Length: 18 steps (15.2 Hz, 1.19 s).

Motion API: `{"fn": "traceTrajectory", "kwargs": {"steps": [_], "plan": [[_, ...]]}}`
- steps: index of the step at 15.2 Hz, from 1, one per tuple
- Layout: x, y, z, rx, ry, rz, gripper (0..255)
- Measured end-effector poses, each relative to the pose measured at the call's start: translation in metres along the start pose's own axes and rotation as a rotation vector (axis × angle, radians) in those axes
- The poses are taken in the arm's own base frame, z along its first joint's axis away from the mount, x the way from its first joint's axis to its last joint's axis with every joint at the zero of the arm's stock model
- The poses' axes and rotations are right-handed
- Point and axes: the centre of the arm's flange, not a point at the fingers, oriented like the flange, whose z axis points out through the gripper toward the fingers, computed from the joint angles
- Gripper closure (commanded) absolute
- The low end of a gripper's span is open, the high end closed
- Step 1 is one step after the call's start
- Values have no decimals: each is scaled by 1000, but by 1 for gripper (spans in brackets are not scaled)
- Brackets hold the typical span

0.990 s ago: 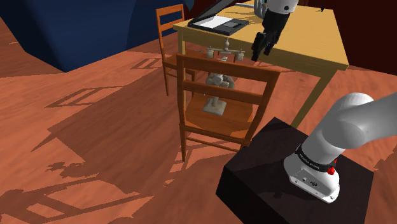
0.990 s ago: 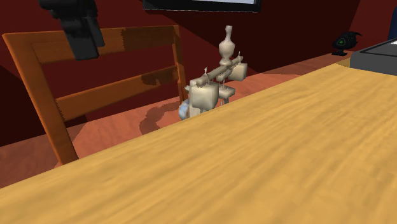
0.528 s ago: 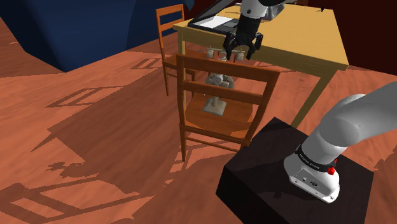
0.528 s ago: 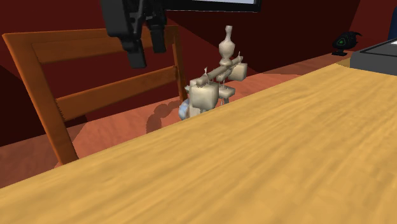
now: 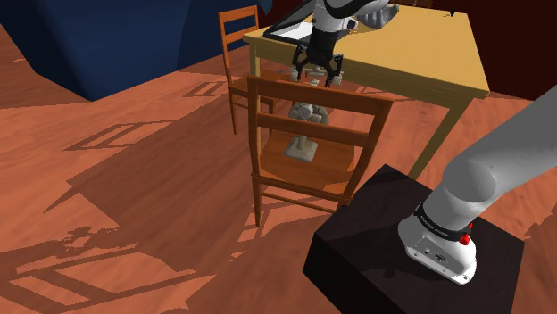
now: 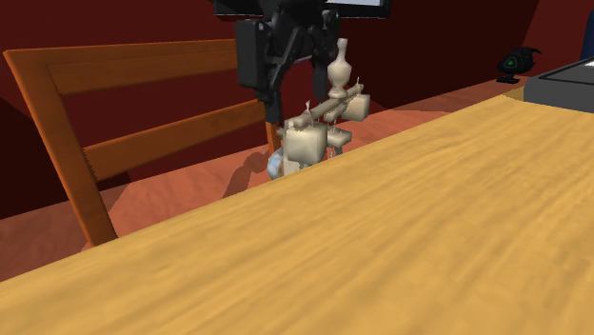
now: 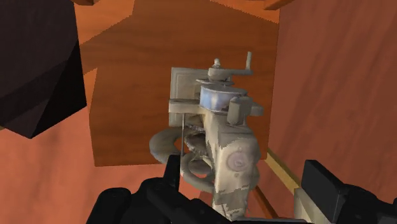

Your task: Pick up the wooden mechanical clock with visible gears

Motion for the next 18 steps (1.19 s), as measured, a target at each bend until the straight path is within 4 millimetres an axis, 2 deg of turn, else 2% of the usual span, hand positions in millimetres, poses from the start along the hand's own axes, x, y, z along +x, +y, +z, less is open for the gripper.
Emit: {"fn": "traceTrajectory", "kwargs": {"steps": [7,8,18], "plan": [[2,0,35,1,-1,28,0],[2,1,36,1,0,28,255],[3,1,37,2,0,28,255]]}}
